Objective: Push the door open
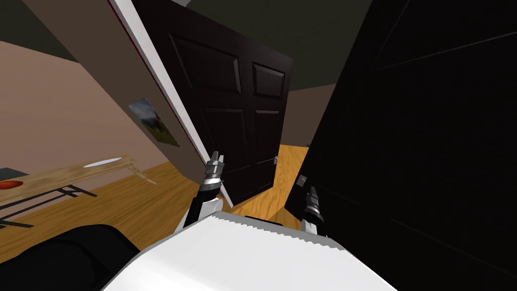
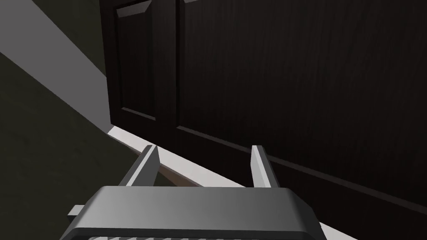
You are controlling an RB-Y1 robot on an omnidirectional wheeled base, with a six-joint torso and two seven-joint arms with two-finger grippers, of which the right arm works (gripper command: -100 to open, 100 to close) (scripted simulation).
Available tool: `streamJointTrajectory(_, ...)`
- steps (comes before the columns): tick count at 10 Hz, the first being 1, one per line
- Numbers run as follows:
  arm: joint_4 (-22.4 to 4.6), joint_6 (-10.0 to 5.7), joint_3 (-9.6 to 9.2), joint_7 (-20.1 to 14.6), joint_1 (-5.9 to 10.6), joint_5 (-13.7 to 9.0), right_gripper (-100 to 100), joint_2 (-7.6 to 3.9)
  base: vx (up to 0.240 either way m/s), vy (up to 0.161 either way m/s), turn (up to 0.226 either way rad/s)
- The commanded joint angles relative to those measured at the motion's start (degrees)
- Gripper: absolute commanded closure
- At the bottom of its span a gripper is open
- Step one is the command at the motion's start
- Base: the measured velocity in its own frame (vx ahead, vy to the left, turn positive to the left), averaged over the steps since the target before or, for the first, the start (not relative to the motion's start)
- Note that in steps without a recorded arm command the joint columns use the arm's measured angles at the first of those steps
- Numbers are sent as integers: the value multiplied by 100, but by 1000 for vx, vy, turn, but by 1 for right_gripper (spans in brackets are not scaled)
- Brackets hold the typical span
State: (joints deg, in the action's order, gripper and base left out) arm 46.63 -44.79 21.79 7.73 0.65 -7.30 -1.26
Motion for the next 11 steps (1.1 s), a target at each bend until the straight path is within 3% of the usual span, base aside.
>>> streamJointTrajectory(1,32,91,-5,4,19,-22,-100,80,-158,205,-62)
streamJointTrajectory(3,45,169,-8,6,47,-46,-100,279,-143,173,-41)
streamJointTrajectory(4,-29,117,-4,-19,68,-45,-100,186,-50,76,-13)
streamJointTrajectory(5,-121,44,131,109,143,-148,-100,38,70,-25,237)
streamJointTrajectory(8,-327,-130,415,381,311,-362,-100,-40,131,-183,244)
streamJointTrajectory(9,-414,-204,536,498,382,-453,-100,10,157,-188,279)
streamJointTrajectory(11,-560,-328,739,692,501,-606,-100,215,134,-207,231)
